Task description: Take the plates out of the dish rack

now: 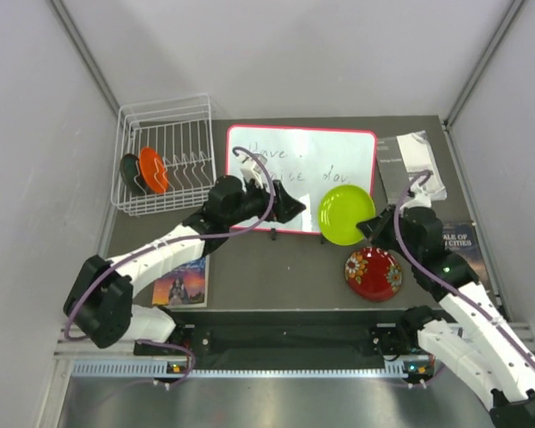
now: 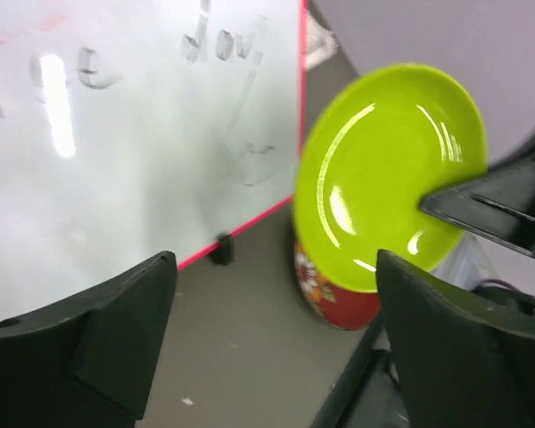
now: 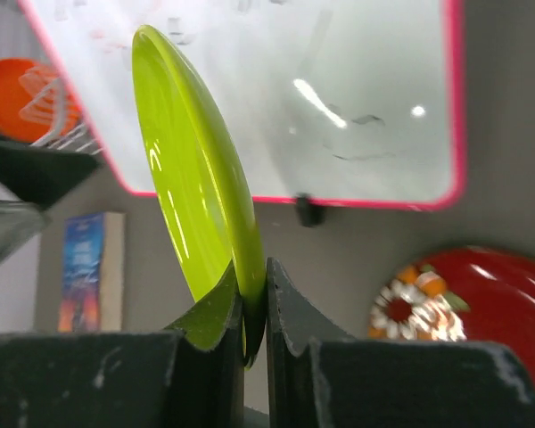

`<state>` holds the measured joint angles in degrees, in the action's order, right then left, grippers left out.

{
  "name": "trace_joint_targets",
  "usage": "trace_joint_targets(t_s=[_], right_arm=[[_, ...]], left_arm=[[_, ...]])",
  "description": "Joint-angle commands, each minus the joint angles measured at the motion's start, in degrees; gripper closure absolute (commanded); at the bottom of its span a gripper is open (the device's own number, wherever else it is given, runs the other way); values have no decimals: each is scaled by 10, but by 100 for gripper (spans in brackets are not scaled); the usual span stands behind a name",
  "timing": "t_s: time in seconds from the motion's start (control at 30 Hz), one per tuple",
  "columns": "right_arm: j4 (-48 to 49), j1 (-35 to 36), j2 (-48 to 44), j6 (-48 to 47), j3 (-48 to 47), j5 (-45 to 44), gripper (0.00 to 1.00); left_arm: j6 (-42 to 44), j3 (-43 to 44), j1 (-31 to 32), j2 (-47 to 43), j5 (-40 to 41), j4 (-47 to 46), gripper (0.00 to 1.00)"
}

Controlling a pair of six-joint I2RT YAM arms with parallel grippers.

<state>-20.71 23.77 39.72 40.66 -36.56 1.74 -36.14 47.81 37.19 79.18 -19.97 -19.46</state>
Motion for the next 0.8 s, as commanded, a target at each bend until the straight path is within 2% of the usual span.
trace_joint_targets(t_s=[0.0,0.03,0.13,0.2,0.27,0.4,0.6,0.77], right_arm=[[-183,-2,-55,56,-26,-137,100],[-231,-2,-63,89,-22,-140,100],[-286,-2,-103,135,-2,-153,100],[-336,-1,-134,151,1,-175,100],[-393,-1,-151,172,-5,-204,100],[-446,-2,-176,185,-6,-227,100],[-442,-1,-160,182,6,-201,100],[-393,-1,-147,197,50,-176,100]], left_arm=[[116,39,-6,-75,144,87,1],[129,42,-9,-94,194,107,1],[179,49,-19,-122,295,130,1],[193,52,-26,-132,316,137,1],[197,54,-42,-140,314,145,1],[187,52,-63,-148,310,152,1],[170,39,-69,-148,291,152,1],[159,38,-70,-142,281,152,1]])
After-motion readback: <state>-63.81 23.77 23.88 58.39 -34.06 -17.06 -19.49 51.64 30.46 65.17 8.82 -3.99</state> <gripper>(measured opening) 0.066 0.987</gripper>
